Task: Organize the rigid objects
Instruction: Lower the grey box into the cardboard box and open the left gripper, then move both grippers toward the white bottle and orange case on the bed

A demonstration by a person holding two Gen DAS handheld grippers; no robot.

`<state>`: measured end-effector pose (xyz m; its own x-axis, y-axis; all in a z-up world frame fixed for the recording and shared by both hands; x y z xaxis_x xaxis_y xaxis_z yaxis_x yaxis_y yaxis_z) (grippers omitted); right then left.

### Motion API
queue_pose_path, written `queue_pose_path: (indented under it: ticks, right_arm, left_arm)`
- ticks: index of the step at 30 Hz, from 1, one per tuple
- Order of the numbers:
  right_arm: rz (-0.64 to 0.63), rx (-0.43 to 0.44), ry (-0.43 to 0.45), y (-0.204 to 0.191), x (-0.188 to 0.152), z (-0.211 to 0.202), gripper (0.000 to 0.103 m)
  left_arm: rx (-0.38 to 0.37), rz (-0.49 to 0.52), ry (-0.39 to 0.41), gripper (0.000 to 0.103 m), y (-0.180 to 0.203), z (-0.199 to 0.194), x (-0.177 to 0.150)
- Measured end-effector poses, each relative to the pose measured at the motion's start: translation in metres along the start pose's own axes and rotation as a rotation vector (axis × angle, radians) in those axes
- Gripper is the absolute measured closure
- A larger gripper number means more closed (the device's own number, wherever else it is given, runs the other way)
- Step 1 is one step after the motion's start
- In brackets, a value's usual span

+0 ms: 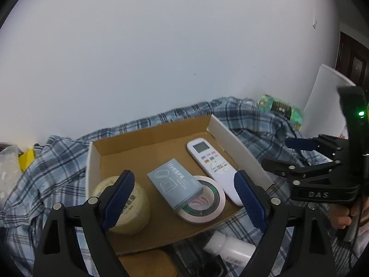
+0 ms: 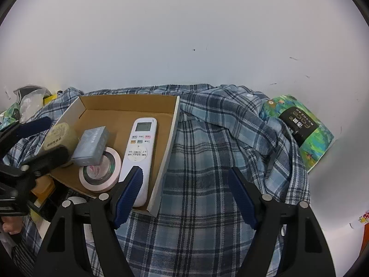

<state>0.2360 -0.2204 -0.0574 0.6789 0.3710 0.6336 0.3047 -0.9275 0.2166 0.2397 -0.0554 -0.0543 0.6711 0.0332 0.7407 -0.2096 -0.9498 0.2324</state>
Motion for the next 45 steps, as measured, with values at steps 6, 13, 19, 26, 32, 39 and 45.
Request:
queue_pose_path:
  ticks: [6, 13, 19, 26, 32, 39, 45]
  right_arm:
    - [-0.002, -0.004, 0.040, -0.002, 0.008, -0.015, 0.028]
    - [-0.031, 0.002, 0.071, -0.018, 0.015, -0.037, 0.028]
    - [-0.049, 0.018, 0.109, -0.040, 0.018, -0.061, 0.028]
    - [-0.121, 0.068, 0.124, -0.075, 0.009, -0.083, 0.028]
    - [-0.131, 0.113, 0.127, -0.096, -0.002, -0.084, 0.028]
    - [-0.124, 0.119, 0.148, -0.098, -0.016, -0.068, 0.028]
    - [-0.137, 0.128, 0.153, -0.098, -0.025, -0.057, 0.028]
  left_arm:
    - [0.032, 0.015, 0.071, 0.013, -0.008, -0.042, -0.001]
    - [0.077, -0.018, 0.133, 0.013, -0.029, -0.085, -0.011]
    - [0.103, -0.075, 0.126, 0.013, -0.047, -0.104, -0.026]
    - [0.137, -0.081, 0.154, 0.013, -0.056, -0.125, -0.045]
    - [0.150, -0.134, 0.152, 0.013, -0.071, -0.123, -0.059]
    - [0.141, -0.170, 0.147, 0.013, -0.085, -0.113, -0.068]
    - [0.159, -0.112, 0.172, 0.013, -0.075, -0.110, -0.075]
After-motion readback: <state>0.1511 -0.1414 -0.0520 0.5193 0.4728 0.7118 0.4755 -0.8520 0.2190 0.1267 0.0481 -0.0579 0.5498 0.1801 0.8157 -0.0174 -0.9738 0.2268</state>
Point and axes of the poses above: each gripper's, at about its wrist camera, not at the fingertips, and z roughly the way its jaws point, y to its right, x to its top, the point moved 3 cm from there along z, roughly the way its jaws point, and after that the axes turned 15 degrees about -z, right-handed, at the moved point
